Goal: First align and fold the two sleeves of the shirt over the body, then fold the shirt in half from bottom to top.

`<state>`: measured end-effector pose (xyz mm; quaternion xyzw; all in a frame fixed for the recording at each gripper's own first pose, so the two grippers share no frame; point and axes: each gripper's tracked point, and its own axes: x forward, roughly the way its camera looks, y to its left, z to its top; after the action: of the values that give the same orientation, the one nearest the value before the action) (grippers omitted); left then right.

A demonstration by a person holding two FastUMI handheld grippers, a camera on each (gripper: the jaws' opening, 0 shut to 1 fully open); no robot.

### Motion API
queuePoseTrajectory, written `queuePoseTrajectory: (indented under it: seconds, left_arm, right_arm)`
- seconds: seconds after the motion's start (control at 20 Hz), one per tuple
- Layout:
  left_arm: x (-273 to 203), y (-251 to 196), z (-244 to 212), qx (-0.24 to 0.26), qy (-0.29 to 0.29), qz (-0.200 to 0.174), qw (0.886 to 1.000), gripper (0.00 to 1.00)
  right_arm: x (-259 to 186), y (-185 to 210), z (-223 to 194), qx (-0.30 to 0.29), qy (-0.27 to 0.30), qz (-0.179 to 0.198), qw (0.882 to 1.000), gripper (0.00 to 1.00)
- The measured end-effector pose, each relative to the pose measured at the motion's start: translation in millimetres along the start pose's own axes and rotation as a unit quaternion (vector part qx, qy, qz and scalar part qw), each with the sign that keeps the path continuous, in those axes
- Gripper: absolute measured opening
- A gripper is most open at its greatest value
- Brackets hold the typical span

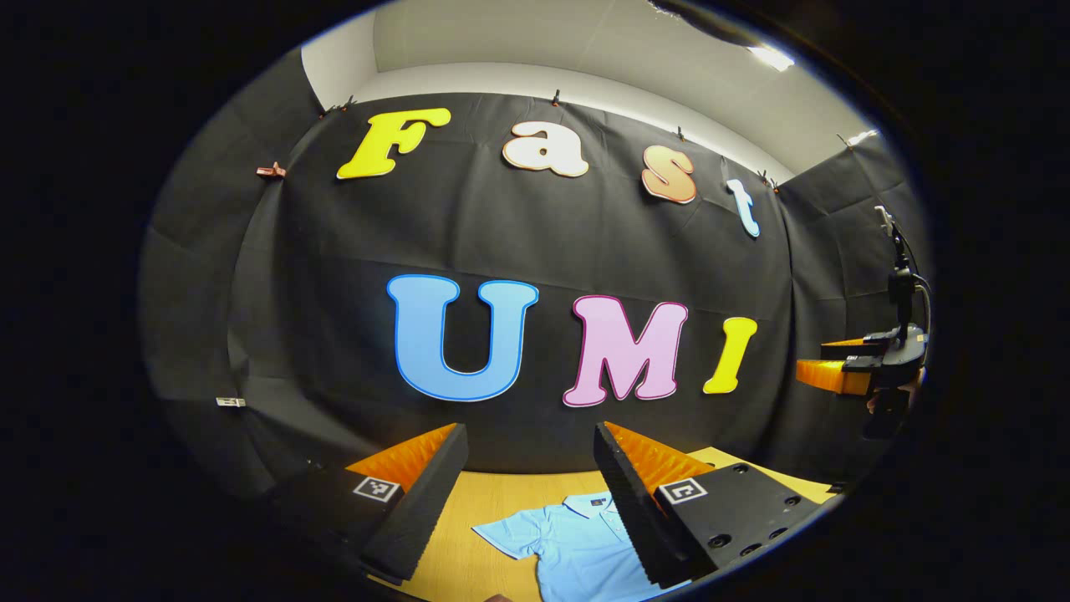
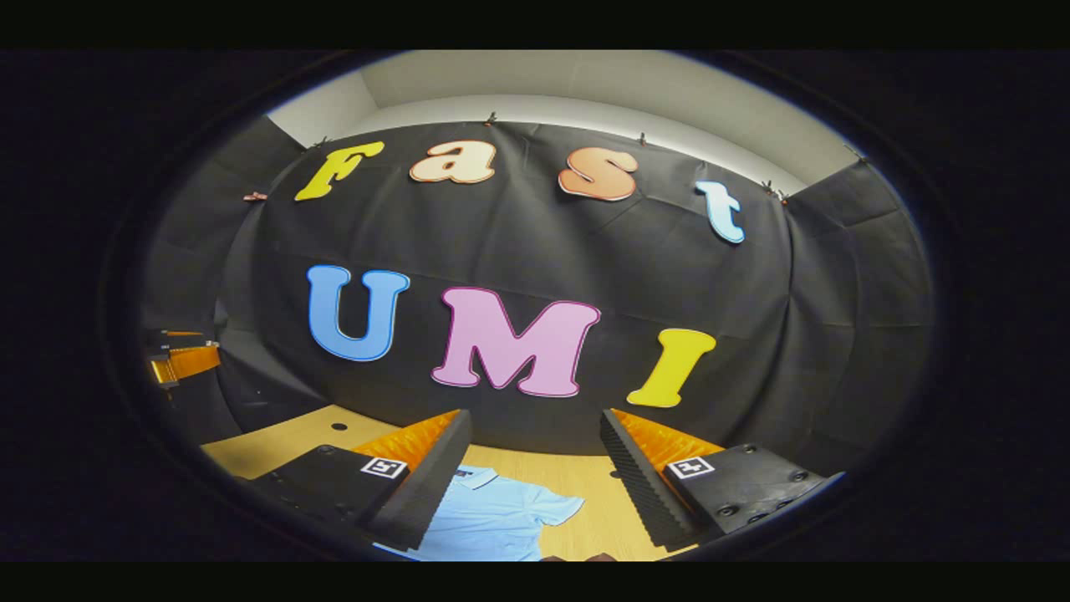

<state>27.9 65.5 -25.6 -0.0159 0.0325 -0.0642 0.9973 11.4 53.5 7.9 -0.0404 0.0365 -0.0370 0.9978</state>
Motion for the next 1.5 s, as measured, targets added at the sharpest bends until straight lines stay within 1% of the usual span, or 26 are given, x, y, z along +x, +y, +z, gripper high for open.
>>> queuePoseTrajectory:
  seconds: [0.1, 0.25, 0.3, 0.35, 0.45, 0.5, 0.6, 0.7, 0.85, 0.95, 1.05, 1.2, 1.3, 1.4, 1.5]
  left_arm:
    - [4, 2, -1, 0.000, 0.002, -0.009, 1.000, 0.97]
    - [12, 5, -9, -0.004, 0.014, -0.021, 1.000, 0.97]
    - [17, 7, -13, -0.004, 0.021, -0.019, 1.000, 0.97]
    - [23, 10, -18, -0.004, 0.026, -0.015, 1.000, 0.96]
    - [33, 9, -21, -0.001, 0.026, -0.011, 1.000, 0.97]
    - [39, 9, -22, 0.001, 0.028, -0.005, 1.000, 0.97]
    - [52, 7, -29, 0.002, 0.037, 0.011, 0.999, 0.96]
    - [65, -2, -32, -0.001, 0.041, 0.014, 0.999, 0.96]
    - [82, -6, -41, 0.002, 0.051, 0.030, 0.998, 0.97]
    - [90, -10, -48, 0.003, 0.059, 0.035, 0.998, 0.96]
    - [96, -8, -59, 0.007, 0.078, 0.048, 0.996, 0.97]
    - [97, -1, -65, 0.007, 0.091, 0.074, 0.993, 0.96]
    - [95, 1, -75, 0.004, 0.105, 0.084, 0.991, 0.97]
    - [94, 5, -82, 0.008, 0.117, 0.095, 0.988, 0.97]
    - [93, 7, -86, 0.013, 0.124, 0.102, 0.987, 0.97]
  right_arm:
    - [5, -6, -3, 0.005, 0.008, -0.007, 1.000, 0.95]
    - [23, -16, -13, 0.005, 0.025, -0.007, 1.000, 0.97]
    - [33, -20, -20, 0.007, 0.033, -0.005, 0.999, 0.95]
    - [42, -24, -29, 0.009, 0.046, -0.002, 0.999, 0.96]
    - [67, -29, -51, 0.014, 0.071, 0.016, 0.997, 0.96]
    - [82, -30, -66, 0.016, 0.087, 0.030, 0.996, 0.95]
    - [112, -34, -105, 0.021, 0.142, 0.058, 0.988, 0.97]
    - [137, -37, -144, 0.023, 0.194, 0.085, 0.977, 0.97]
    - [173, -45, -200, 0.024, 0.254, 0.109, 0.961, 0.97]
    - [194, -48, -245, 0.016, 0.299, 0.118, 0.947, 0.97]
    - [210, -55, -294, 0.004, 0.347, 0.126, 0.929, 0.97]
    - [228, -65, -366, -0.018, 0.415, 0.134, 0.900, 0.97]
    - [236, -70, -407, -0.029, 0.452, 0.132, 0.882, 0.98]
    - [237, -69, -442, -0.034, 0.485, 0.134, 0.863, 0.97]
    - [239, -73, -470, -0.036, 0.511, 0.128, 0.849, 0.97]
